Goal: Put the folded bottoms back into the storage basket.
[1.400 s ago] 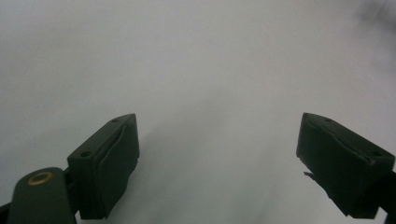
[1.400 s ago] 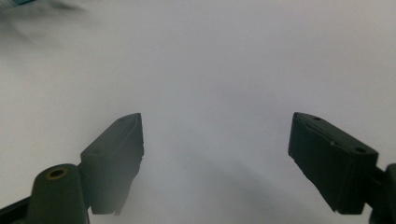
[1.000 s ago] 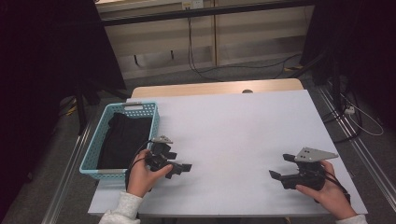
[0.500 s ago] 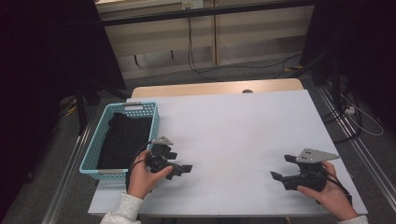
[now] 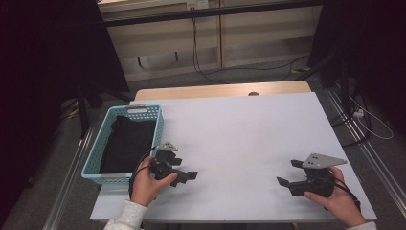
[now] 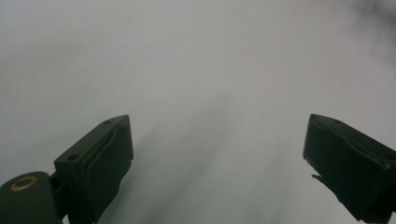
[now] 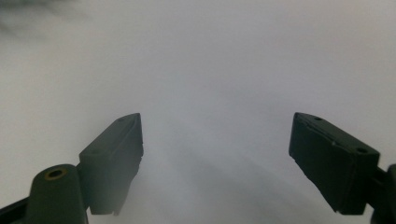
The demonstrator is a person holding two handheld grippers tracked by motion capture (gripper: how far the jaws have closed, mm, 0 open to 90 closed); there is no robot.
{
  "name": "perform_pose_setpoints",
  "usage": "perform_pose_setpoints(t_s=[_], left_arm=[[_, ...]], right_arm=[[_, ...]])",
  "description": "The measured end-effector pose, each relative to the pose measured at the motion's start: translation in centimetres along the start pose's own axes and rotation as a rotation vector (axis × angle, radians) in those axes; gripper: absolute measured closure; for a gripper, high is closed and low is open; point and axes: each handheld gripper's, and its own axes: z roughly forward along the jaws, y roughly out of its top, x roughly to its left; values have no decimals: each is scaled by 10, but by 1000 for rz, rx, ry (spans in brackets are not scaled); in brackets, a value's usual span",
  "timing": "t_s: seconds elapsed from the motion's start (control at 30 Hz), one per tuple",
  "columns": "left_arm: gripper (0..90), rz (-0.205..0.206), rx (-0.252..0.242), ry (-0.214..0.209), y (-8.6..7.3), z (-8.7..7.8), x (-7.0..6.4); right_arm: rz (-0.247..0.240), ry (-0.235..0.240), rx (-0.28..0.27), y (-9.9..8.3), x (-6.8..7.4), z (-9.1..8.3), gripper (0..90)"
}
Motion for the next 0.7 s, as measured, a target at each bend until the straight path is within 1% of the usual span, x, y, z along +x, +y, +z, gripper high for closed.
perform_pose_setpoints(t_s=[0.33, 0.4, 0.43, 0.7], left_arm=[[80, 1, -7, -2, -1, -1, 0], [80, 1, -8, 3, -2, -1, -1], [80, 2, -5, -2, -2, 0, -1], [78, 0, -6, -3, -3, 0, -1]], right_arm=[[-3, -5, 3, -1, 0, -1, 171], [-4, -6, 6, -1, 0, -1, 171], [-4, -6, 6, -1, 0, -1, 171], [-9, -6, 8, -1, 0, 0, 169]])
